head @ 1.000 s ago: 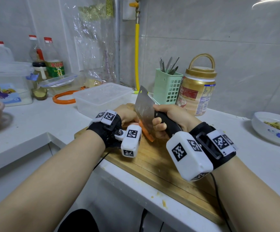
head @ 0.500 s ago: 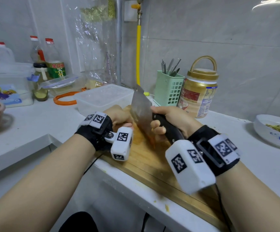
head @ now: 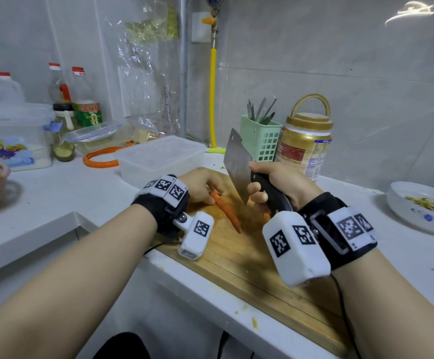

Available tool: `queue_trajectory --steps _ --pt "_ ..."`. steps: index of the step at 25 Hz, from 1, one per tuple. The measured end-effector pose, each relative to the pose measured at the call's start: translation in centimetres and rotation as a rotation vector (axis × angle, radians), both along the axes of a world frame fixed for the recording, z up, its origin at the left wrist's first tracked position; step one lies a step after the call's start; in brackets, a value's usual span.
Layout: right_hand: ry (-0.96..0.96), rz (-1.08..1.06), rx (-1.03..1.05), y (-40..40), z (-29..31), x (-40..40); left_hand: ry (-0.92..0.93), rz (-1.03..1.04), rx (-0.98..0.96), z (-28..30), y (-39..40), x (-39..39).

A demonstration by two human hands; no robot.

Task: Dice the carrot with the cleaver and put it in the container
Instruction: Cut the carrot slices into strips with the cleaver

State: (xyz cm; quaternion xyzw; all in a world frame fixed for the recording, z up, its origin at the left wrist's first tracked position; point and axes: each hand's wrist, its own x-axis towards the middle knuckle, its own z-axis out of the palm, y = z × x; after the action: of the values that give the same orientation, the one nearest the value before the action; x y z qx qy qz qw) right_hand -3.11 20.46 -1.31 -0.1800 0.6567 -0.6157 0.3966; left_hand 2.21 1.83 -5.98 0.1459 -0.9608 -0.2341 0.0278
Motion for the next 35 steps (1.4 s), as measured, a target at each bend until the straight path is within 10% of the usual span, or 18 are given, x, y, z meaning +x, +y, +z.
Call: queue_trajectory --steps 15,20,35 --pt "-0.099 -0.023 -0.061 0.1 0.2 -0.6 -0.032 0.319 -0.002 0.3 -1.6 -0.1" --pt "-0.097 0.023 -0.032 -0.1 0.0 -0.2 -0.217 0.21 0.416 1.3 0.8 0.3" --pt "-0.221 0.091 -0.048 -1.0 -1.6 1.3 -0.227 0.253 0.717 0.3 1.0 1.0"
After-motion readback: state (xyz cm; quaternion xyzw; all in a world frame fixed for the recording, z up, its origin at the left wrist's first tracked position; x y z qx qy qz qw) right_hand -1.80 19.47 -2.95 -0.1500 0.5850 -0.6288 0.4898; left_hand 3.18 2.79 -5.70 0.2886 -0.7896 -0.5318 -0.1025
